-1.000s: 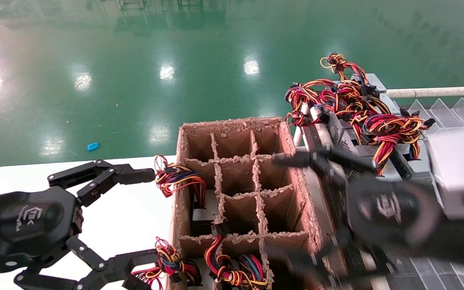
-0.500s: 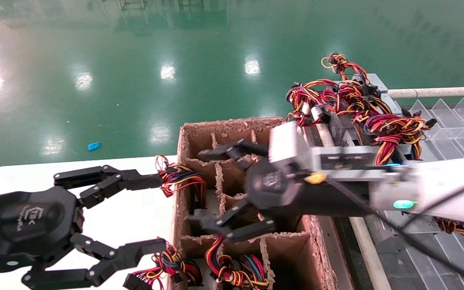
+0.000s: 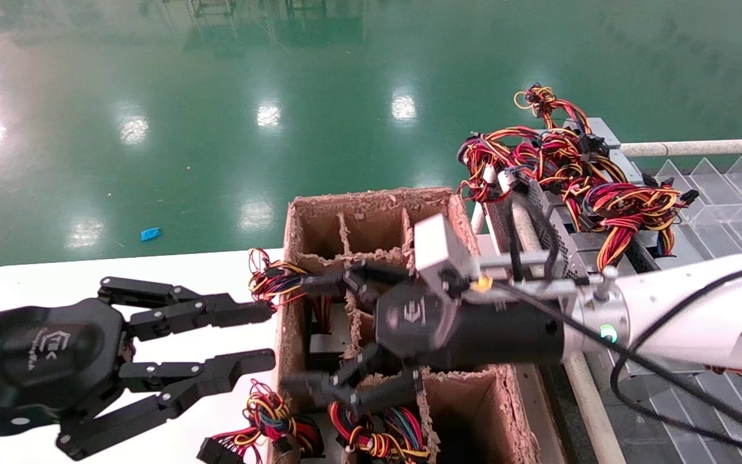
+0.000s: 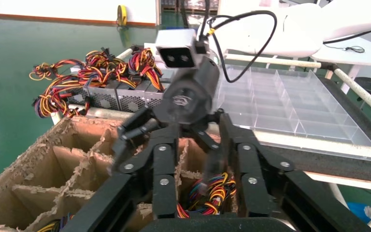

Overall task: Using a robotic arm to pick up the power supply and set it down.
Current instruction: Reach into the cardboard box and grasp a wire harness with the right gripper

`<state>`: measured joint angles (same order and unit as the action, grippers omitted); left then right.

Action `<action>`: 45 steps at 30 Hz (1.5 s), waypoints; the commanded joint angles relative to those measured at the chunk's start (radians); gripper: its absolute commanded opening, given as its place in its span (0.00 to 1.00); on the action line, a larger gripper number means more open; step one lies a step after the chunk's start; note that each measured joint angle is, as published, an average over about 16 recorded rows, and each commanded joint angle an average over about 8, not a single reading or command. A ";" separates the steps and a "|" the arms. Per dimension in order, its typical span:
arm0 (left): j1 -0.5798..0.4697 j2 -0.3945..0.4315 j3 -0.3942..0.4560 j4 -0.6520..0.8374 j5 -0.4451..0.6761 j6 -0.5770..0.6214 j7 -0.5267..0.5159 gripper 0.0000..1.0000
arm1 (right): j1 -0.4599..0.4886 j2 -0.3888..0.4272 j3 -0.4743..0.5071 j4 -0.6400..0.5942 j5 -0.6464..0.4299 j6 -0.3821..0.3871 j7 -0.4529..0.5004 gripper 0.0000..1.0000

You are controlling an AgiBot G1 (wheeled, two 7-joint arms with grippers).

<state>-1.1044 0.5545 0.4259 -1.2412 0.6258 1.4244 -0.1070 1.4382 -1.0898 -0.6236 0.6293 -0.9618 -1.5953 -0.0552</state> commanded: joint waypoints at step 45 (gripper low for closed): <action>0.000 0.000 0.000 0.000 0.000 0.000 0.000 0.00 | 0.127 -0.080 -0.473 -0.145 0.158 0.005 -0.153 0.00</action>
<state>-1.1045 0.5545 0.4259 -1.2412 0.6258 1.4244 -0.1070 1.5647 -1.1706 -1.0971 0.4884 -0.8044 -1.5894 -0.2051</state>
